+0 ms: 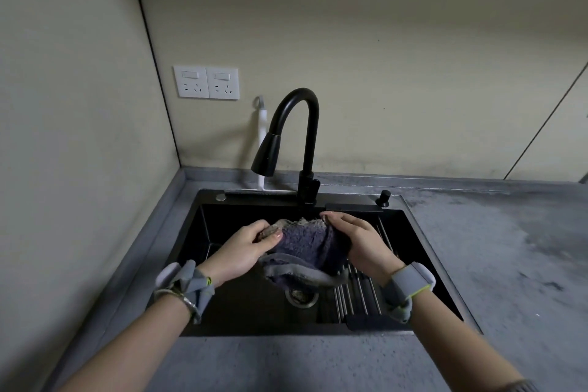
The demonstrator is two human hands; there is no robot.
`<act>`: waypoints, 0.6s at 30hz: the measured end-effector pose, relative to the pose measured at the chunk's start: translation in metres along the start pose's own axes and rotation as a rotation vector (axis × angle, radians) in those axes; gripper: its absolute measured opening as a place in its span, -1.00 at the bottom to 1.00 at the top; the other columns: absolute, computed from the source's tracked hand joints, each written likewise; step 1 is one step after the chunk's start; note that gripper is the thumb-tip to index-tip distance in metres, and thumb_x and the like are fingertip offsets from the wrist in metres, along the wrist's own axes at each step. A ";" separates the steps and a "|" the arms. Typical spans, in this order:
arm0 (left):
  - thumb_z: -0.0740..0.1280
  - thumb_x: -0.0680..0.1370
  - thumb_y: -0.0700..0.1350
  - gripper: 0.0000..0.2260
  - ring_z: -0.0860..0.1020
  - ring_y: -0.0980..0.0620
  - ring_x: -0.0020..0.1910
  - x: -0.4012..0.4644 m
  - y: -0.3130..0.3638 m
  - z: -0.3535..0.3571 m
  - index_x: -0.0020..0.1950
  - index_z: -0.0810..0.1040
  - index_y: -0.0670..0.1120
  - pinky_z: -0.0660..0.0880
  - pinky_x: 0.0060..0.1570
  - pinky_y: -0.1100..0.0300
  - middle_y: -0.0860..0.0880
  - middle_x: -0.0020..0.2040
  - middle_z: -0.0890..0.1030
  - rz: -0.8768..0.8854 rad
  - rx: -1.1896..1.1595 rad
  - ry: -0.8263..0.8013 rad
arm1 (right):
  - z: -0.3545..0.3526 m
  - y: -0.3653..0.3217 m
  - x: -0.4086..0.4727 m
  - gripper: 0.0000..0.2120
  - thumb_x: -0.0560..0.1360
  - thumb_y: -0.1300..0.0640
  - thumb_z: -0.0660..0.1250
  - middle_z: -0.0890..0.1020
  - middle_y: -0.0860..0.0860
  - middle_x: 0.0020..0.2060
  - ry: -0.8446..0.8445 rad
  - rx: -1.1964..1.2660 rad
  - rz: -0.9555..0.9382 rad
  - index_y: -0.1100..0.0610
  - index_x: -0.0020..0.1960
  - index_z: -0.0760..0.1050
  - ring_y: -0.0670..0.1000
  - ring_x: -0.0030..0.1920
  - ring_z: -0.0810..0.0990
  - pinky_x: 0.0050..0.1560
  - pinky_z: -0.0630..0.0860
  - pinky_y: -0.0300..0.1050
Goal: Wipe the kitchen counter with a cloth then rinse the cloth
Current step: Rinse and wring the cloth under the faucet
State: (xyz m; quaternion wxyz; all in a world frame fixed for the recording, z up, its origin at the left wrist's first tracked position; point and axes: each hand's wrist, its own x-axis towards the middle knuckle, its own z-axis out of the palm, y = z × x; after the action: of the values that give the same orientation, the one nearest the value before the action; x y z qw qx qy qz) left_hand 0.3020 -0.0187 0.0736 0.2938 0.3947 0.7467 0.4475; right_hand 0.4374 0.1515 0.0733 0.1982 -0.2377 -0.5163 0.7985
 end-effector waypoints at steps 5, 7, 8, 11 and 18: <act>0.22 0.60 0.03 -0.76 0.46 -0.08 -0.24 -0.012 0.020 0.000 -0.15 0.39 -0.12 0.35 -0.16 0.02 -0.15 -0.25 0.47 0.194 0.135 0.079 | -0.009 -0.003 -0.029 -0.69 0.43 0.44 0.30 0.63 0.16 -0.06 -0.088 -0.050 0.009 0.34 0.16 0.48 0.04 -0.09 0.63 -0.01 0.58 -0.19; 0.22 0.59 0.05 -0.78 0.51 -0.14 -0.22 -0.014 0.026 -0.001 -0.15 0.40 -0.07 0.39 -0.15 -0.04 -0.21 -0.22 0.53 0.238 0.168 0.122 | -0.016 -0.006 -0.037 -0.72 0.38 0.50 0.31 0.64 0.18 -0.08 -0.122 -0.151 0.023 0.37 0.08 0.52 0.07 -0.09 0.63 0.01 0.59 -0.19; 0.22 0.59 0.04 -0.79 0.51 -0.12 -0.23 -0.016 0.031 -0.001 -0.15 0.40 -0.06 0.40 -0.15 -0.03 -0.20 -0.23 0.54 0.252 0.148 0.126 | -0.019 -0.007 -0.042 -0.77 0.37 0.48 0.32 0.65 0.17 -0.09 -0.127 -0.165 0.021 0.35 0.02 0.54 0.07 -0.08 0.64 0.02 0.59 -0.20; 0.23 0.59 -0.04 -0.83 0.54 0.12 -0.22 -0.019 0.043 0.006 -0.11 0.47 -0.11 0.43 -0.12 0.19 -0.02 -0.24 0.56 0.234 -0.155 0.121 | -0.027 -0.012 -0.053 -0.81 0.38 0.30 0.34 0.66 0.12 -0.09 -0.169 -0.168 0.006 0.31 -0.01 0.56 0.03 -0.04 0.63 0.05 0.55 -0.24; 0.20 0.58 -0.09 -0.78 0.53 0.21 -0.19 -0.015 0.063 0.019 0.02 0.42 -0.26 0.44 -0.15 0.45 0.01 -0.19 0.54 0.286 -0.331 -0.042 | -0.040 -0.024 -0.057 -0.70 0.43 0.12 0.28 0.56 0.06 -0.04 -0.263 -0.133 0.105 0.21 0.12 0.40 0.02 0.00 0.52 0.00 0.47 -0.16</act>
State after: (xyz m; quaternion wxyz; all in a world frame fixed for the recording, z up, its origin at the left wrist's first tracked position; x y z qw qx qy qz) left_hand 0.3449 -0.0049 0.1238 0.3037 0.4525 0.5931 0.5927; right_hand 0.5088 0.1582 0.0911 0.0705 -0.1703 -0.5764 0.7961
